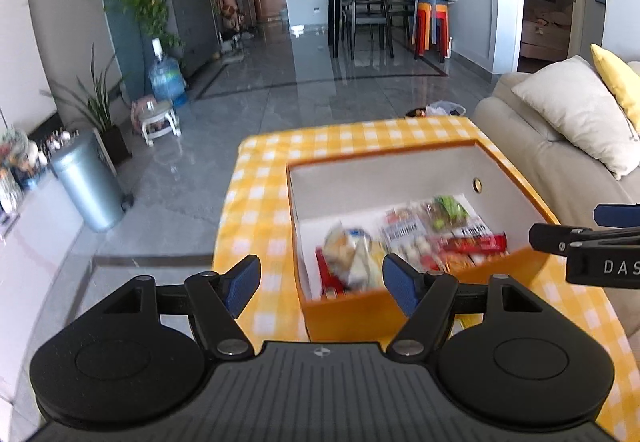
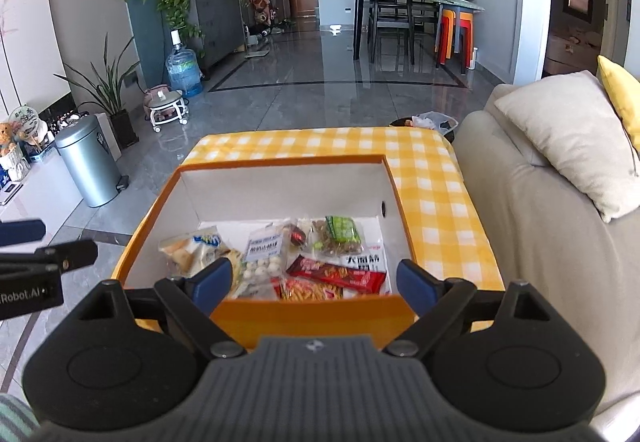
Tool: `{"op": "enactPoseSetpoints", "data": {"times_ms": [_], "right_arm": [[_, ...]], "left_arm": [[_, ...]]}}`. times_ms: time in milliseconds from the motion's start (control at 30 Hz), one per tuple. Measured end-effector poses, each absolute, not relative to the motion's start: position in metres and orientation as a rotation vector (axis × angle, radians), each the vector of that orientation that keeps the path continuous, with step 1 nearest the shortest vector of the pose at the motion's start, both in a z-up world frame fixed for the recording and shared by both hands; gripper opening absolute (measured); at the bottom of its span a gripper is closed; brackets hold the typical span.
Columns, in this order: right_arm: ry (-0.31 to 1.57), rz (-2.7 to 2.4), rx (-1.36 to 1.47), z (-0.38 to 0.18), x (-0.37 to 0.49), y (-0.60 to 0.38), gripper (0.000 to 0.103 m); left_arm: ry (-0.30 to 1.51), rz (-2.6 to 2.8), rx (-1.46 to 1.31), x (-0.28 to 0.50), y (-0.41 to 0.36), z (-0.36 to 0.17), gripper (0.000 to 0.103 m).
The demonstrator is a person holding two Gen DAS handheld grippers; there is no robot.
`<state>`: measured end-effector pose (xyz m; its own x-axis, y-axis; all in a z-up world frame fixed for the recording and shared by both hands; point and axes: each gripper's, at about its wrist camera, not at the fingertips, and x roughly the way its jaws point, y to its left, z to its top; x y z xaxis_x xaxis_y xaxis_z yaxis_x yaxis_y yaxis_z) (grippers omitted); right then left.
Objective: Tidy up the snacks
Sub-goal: 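Lift both tools out of the box toward the table, then move the left tool to the green sausage while the right tool approaches the yellow packet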
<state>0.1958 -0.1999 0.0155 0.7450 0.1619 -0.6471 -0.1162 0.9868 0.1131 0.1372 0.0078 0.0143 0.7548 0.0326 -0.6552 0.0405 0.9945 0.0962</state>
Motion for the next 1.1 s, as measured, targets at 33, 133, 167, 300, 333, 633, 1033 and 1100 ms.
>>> {"op": "enactPoseSetpoints", "data": {"times_ms": [33,133,167,300,333,633,1033,1100], "right_arm": [[0.715,0.15,0.065,0.013,0.191,-0.201,0.086],[0.726,0.142,0.064,0.006,0.179,-0.204,0.086],[0.732,0.141,0.066,0.003,0.175,-0.205,0.086],[0.762,0.139,0.061,-0.01,0.16,-0.206,0.086],[0.771,0.14,0.055,-0.013,0.157,-0.204,0.086],[0.827,0.161,0.01,-0.048,0.142,-0.193,0.086],[0.915,0.153,0.046,-0.094,0.15,-0.197,0.075],[0.924,0.173,0.061,-0.096,0.155,-0.196,0.075]], "left_arm": [[0.723,-0.004,0.095,0.134,0.009,0.011,0.082],[0.742,-0.005,0.084,0.122,0.01,0.002,0.082],[0.752,-0.007,0.083,0.12,0.01,-0.001,0.082],[0.796,-0.022,0.087,0.108,0.005,-0.013,0.082],[0.805,-0.026,0.093,0.106,0.003,-0.017,0.082],[0.886,-0.043,0.107,0.097,-0.004,-0.047,0.082],[0.948,-0.075,0.086,0.107,-0.007,-0.073,0.082],[0.958,-0.076,0.083,0.11,-0.007,-0.077,0.082]]}}
